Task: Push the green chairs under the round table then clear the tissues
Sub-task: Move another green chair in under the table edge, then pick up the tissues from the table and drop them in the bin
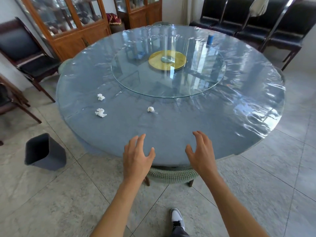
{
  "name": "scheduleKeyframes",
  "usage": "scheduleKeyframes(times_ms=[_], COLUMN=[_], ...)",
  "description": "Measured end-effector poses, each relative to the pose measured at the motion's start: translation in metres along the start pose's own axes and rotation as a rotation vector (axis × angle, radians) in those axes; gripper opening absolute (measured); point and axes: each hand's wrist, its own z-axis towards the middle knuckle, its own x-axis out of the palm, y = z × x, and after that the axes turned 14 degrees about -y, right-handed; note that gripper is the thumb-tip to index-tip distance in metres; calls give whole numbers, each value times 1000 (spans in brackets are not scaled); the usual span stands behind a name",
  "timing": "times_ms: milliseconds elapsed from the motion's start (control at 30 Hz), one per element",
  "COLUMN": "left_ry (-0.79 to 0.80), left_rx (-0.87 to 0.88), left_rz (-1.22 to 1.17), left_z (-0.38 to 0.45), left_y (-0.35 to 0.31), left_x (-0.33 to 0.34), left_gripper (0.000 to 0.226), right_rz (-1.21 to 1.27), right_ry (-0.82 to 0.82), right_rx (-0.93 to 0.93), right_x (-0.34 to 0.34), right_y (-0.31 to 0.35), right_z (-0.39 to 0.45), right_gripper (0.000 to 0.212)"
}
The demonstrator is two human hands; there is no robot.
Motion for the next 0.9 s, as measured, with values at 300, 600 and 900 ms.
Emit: scheduleKeyframes(times_ms=[300, 600, 900], left_ry=[-235, -291, -378], left_rx=[182, 54, -75], left_rz=[142, 147, 160], left_z=[53, 77, 83], left_y=[-34, -38, -3], left_x=[-43, -45, -60], left_gripper=[62, 62, 62], right_rz=[81, 149, 264], right_ry=[-64, 20, 149], right_rx=[-225, -300, -378], right_x=[-26, -12, 34], right_y=[64, 83, 116], right_z=[59, 98, 103], right_gripper=[57, 58, 56])
